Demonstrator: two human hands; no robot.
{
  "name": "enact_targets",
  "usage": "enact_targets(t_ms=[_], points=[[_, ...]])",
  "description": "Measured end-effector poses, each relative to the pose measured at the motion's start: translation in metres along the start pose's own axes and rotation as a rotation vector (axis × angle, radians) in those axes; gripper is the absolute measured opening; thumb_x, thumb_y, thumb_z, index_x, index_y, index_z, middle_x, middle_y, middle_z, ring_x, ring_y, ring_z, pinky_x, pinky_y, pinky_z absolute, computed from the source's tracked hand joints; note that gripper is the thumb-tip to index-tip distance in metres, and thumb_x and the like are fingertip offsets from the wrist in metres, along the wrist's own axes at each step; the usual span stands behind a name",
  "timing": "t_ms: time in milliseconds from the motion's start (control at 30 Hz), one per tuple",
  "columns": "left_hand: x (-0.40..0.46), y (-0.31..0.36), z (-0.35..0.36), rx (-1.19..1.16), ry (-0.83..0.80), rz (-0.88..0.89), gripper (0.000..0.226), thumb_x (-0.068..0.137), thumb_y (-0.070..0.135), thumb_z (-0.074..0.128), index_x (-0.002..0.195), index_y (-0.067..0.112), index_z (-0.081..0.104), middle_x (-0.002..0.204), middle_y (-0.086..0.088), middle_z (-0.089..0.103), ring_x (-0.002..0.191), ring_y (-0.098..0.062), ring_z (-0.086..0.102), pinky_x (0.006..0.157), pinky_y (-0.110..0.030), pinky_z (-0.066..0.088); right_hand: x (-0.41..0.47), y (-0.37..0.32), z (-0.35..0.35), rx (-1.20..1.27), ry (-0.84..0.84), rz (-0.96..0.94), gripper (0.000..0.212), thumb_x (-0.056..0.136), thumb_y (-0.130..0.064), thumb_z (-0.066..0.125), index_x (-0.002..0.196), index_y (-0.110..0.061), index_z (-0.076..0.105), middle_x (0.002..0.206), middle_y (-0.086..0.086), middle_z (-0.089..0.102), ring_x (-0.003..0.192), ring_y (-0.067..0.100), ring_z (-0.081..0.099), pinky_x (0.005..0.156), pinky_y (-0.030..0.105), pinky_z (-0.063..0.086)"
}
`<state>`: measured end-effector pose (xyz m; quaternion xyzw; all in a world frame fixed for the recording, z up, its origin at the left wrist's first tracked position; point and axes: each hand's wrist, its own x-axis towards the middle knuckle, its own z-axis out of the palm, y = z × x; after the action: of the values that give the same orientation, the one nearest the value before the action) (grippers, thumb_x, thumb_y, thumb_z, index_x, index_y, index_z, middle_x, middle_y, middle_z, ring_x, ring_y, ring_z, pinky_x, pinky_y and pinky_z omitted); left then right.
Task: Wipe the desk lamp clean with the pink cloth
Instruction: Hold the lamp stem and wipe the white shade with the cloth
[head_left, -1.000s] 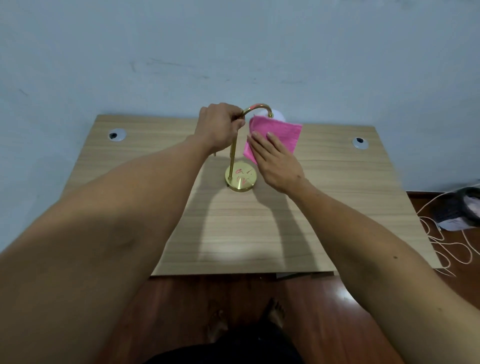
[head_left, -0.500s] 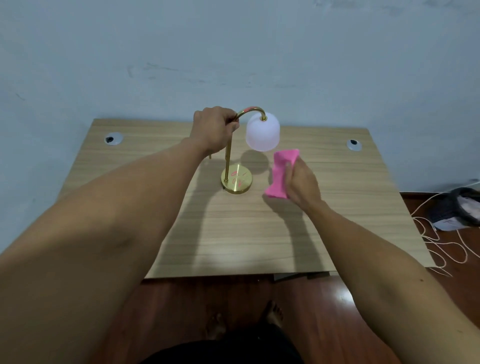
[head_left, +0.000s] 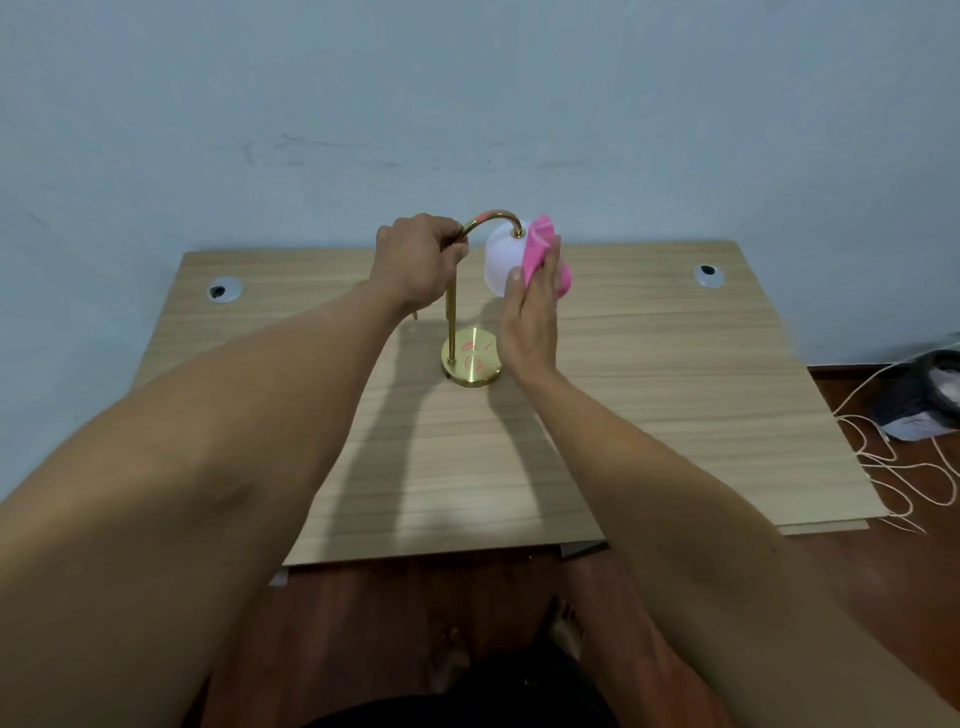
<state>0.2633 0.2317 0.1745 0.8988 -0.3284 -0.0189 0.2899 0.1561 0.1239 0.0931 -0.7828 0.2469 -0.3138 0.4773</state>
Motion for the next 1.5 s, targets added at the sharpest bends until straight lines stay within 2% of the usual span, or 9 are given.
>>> enact_targets(t_ms=[267,367,533,633,933,1100,1200,1400,1500], points=[[0.002,0.0,0.002,0.0,-0.005,0.002,0.02,0.098,0.027,0.057,0.095,0.017,0.074,0.086,-0.007,0.075,0.093,-0.034,0.065,0.099,-0.046,0.047,-0.042,0.033,0.003,-0.099,-0.03,-0.011,0.062,0.108,-0.013,0.039,0.163,-0.017,0.012,0.173,0.0,0.007,0.158,0.019,0.015,0.115,0.024,0.032],[0.001,0.0,0.001,-0.006,-0.002,0.006,0.019,0.098,0.026,0.057,0.095,0.017,0.074,0.087,-0.007,0.075,0.094,-0.034,0.065,0.098,-0.045,0.045,-0.048,0.039,-0.003,-0.164,-0.066,0.15,0.055,0.107,-0.019,0.04,0.161,-0.023,0.028,0.157,-0.001,0.044,0.138,0.023,0.048,0.096,0.025,0.04],[0.0,0.0,0.001,0.0,-0.005,0.01,0.019,0.098,0.027,0.057,0.096,0.018,0.074,0.087,-0.006,0.075,0.094,-0.034,0.065,0.1,-0.045,0.044,-0.014,0.029,-0.025,0.265,0.195,0.767,0.027,0.104,-0.026,0.042,0.091,-0.011,0.06,0.097,0.011,0.066,0.094,0.034,0.067,0.068,0.035,0.047],[0.0,-0.001,0.001,0.002,-0.007,0.011,0.019,0.099,0.027,0.056,0.096,0.019,0.073,0.087,-0.005,0.075,0.094,-0.033,0.065,0.098,-0.044,0.044,0.007,0.005,-0.032,0.314,0.356,0.633,0.03,0.101,-0.026,0.042,0.076,-0.016,0.055,0.083,0.005,0.063,0.087,0.031,0.064,0.062,0.029,0.051],[0.003,-0.002,0.004,-0.012,0.001,0.006,0.019,0.098,0.027,0.057,0.096,0.019,0.074,0.088,-0.005,0.075,0.093,-0.031,0.065,0.1,-0.044,0.044,0.02,-0.021,0.014,0.117,0.196,0.173,0.051,0.111,-0.024,0.033,0.16,-0.01,0.028,0.165,0.011,0.032,0.153,0.027,0.029,0.125,0.046,0.024],[0.005,-0.004,0.004,-0.011,0.005,0.003,0.019,0.099,0.029,0.057,0.096,0.02,0.074,0.088,-0.005,0.075,0.092,-0.032,0.065,0.099,-0.044,0.043,0.019,0.009,0.008,0.361,0.262,0.657,0.042,0.108,-0.034,0.035,0.124,-0.005,0.062,0.118,0.018,0.066,0.104,0.035,0.063,0.078,0.036,0.057],[0.004,-0.004,0.006,-0.016,0.009,0.007,0.019,0.098,0.029,0.057,0.095,0.02,0.074,0.086,-0.006,0.075,0.091,-0.032,0.065,0.098,-0.044,0.043,0.02,0.01,-0.005,0.474,0.384,0.74,0.035,0.105,-0.034,0.037,0.099,-0.01,0.061,0.102,0.013,0.063,0.084,0.03,0.06,0.041,0.016,0.043],[0.003,-0.005,0.006,-0.03,0.009,0.009,0.019,0.097,0.027,0.057,0.092,0.018,0.073,0.084,-0.006,0.075,0.09,-0.032,0.065,0.098,-0.045,0.045,0.029,-0.015,0.012,0.115,0.217,0.224,0.05,0.109,-0.041,0.034,0.15,-0.016,0.045,0.152,0.014,0.05,0.137,0.031,0.05,0.111,0.044,0.043],[0.004,-0.005,0.006,-0.026,0.008,0.002,0.019,0.097,0.027,0.057,0.092,0.018,0.072,0.084,-0.006,0.074,0.09,-0.032,0.065,0.099,-0.046,0.045,0.037,-0.016,0.017,0.225,0.26,0.369,0.048,0.109,-0.042,0.033,0.146,-0.016,0.048,0.141,0.013,0.057,0.123,0.034,0.059,0.1,0.051,0.054]])
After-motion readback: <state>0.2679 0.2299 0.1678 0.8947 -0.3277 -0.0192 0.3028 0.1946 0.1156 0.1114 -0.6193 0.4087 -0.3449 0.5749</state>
